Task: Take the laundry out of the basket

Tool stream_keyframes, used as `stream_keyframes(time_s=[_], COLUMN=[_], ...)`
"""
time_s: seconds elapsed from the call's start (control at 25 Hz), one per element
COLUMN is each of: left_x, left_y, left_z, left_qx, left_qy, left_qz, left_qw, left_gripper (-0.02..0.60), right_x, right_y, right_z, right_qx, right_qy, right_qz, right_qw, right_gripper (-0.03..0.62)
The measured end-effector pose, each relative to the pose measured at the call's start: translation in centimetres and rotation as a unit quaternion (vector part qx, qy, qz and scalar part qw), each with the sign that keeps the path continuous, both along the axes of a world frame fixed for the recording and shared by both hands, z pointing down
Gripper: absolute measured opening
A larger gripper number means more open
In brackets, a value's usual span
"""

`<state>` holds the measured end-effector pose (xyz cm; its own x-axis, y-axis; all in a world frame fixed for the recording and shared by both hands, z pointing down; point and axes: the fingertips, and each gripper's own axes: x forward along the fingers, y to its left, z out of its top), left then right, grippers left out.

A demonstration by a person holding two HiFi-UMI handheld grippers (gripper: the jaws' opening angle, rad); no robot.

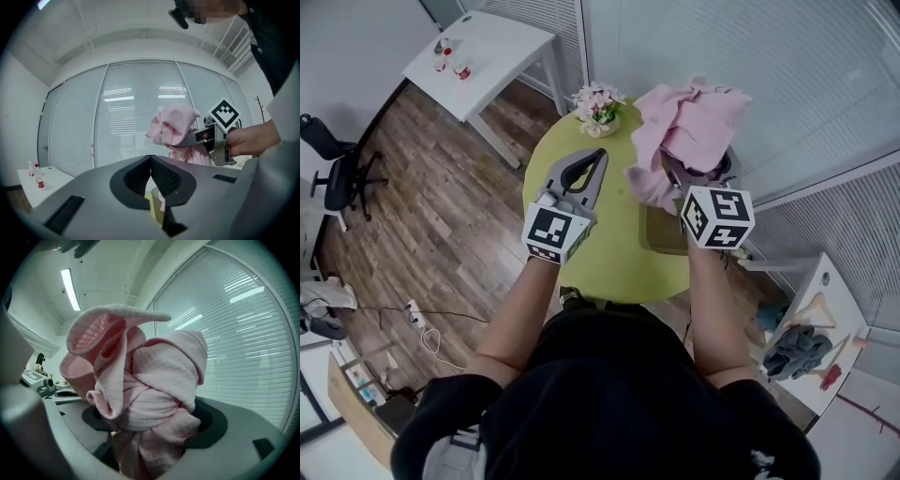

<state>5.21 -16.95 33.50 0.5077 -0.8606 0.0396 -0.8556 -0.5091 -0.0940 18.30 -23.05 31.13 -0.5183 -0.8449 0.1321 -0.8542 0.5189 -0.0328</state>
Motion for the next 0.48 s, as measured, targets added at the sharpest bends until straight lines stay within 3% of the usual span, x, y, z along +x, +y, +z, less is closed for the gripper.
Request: stream_keyframes(time_s=[0.48], left_x=[-9.2], left_y=[1.9], left_z=[-1.5], left_qx=[0.015], left_qy=[0.015], left_qz=[-0.030], left_qw=[0.9993], left_gripper=[0.011], right_x=[-9.7], right_y=[2.8], right_z=[-4.1], right_qx=[0.032], right_qy=[-0.020], right_qz=[-0.024], right_qw=[0.999], right_gripper=[0.454])
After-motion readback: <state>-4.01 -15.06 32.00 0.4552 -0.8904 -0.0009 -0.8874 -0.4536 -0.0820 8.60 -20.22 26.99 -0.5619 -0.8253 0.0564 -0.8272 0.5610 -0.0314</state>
